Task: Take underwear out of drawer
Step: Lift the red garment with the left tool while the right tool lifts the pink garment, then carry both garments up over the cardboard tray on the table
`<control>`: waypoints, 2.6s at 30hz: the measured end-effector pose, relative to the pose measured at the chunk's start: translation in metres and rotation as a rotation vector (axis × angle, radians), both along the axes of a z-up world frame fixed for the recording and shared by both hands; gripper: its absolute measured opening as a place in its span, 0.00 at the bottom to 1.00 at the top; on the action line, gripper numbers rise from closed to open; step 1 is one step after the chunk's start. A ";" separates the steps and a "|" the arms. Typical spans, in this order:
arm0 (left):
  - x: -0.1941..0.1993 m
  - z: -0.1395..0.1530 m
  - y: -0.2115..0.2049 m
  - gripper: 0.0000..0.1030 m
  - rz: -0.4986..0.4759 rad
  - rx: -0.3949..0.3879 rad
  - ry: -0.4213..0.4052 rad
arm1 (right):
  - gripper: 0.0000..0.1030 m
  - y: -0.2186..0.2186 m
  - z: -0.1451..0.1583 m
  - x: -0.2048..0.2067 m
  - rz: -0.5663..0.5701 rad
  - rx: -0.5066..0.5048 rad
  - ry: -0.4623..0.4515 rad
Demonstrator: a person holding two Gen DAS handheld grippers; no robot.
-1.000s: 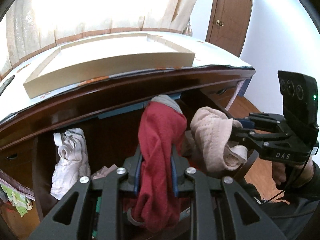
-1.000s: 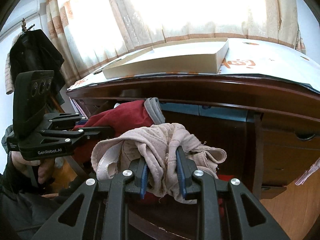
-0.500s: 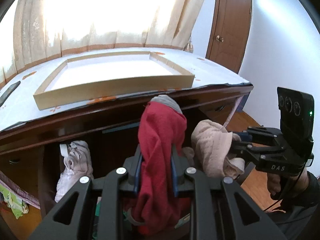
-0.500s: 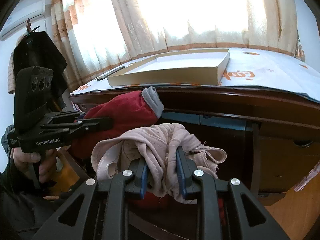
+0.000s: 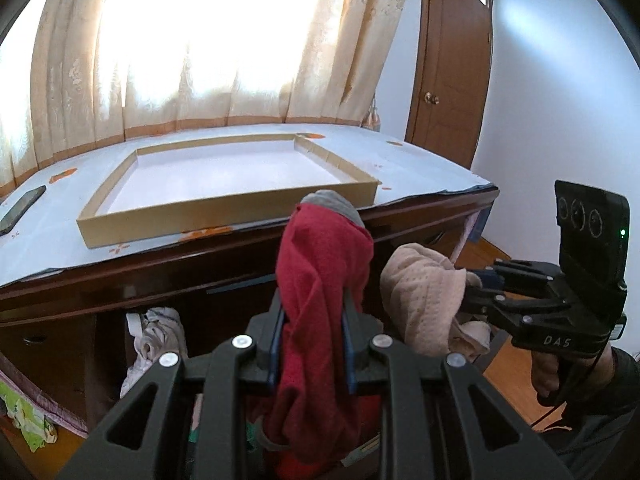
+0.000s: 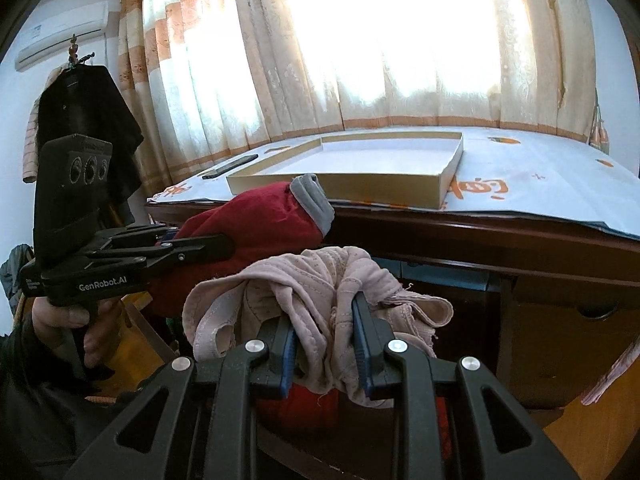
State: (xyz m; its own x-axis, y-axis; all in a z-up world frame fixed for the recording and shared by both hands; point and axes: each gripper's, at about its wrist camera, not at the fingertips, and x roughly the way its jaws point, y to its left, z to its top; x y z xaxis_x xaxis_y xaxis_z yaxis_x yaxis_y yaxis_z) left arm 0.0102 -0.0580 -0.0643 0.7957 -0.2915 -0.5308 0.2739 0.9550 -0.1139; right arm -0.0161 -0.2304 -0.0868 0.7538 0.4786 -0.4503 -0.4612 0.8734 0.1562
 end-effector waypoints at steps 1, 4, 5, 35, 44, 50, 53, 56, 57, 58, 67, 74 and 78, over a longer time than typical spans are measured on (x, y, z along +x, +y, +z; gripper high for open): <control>-0.001 0.001 0.000 0.21 -0.001 0.001 -0.006 | 0.26 0.000 0.001 0.000 0.000 0.001 -0.007; -0.003 0.003 0.000 0.21 0.002 0.003 -0.021 | 0.26 0.000 0.003 -0.002 -0.001 0.004 -0.026; -0.003 0.004 0.001 0.21 0.003 -0.001 -0.029 | 0.26 -0.001 0.004 -0.003 -0.001 0.002 -0.036; -0.022 0.031 0.006 0.21 0.028 -0.039 -0.211 | 0.26 0.006 0.029 -0.023 0.030 -0.005 -0.201; -0.020 0.040 0.009 0.21 0.049 -0.033 -0.246 | 0.26 0.008 0.038 -0.020 0.037 -0.012 -0.224; -0.018 0.046 0.008 0.21 0.054 -0.024 -0.256 | 0.26 0.008 0.044 -0.017 0.037 -0.015 -0.235; -0.016 0.048 0.008 0.21 0.058 -0.026 -0.253 | 0.26 0.009 0.047 -0.016 0.040 -0.019 -0.240; -0.014 0.050 0.009 0.21 0.057 -0.034 -0.249 | 0.26 0.009 0.049 -0.015 0.039 -0.022 -0.246; -0.014 0.050 0.009 0.21 0.057 -0.036 -0.249 | 0.26 0.008 0.050 -0.015 0.038 -0.022 -0.249; -0.014 0.051 0.009 0.21 0.056 -0.036 -0.250 | 0.26 0.007 0.051 -0.015 0.038 -0.020 -0.252; -0.011 0.059 0.008 0.21 0.061 -0.032 -0.259 | 0.26 0.008 0.058 -0.016 0.042 -0.031 -0.268; -0.002 0.065 0.010 0.21 0.061 -0.036 -0.248 | 0.26 0.009 0.065 -0.013 0.050 -0.060 -0.286; 0.004 0.070 0.009 0.21 0.061 -0.038 -0.247 | 0.26 0.009 0.070 -0.008 0.053 -0.075 -0.290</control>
State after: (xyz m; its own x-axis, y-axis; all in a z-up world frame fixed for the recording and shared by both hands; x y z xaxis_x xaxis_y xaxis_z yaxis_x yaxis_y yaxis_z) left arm 0.0137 -0.0486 0.0055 0.9164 -0.2553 -0.3082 0.2402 0.9669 -0.0865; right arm -0.0236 -0.2214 -0.0172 0.8312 0.4938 -0.2554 -0.5220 0.8513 -0.0529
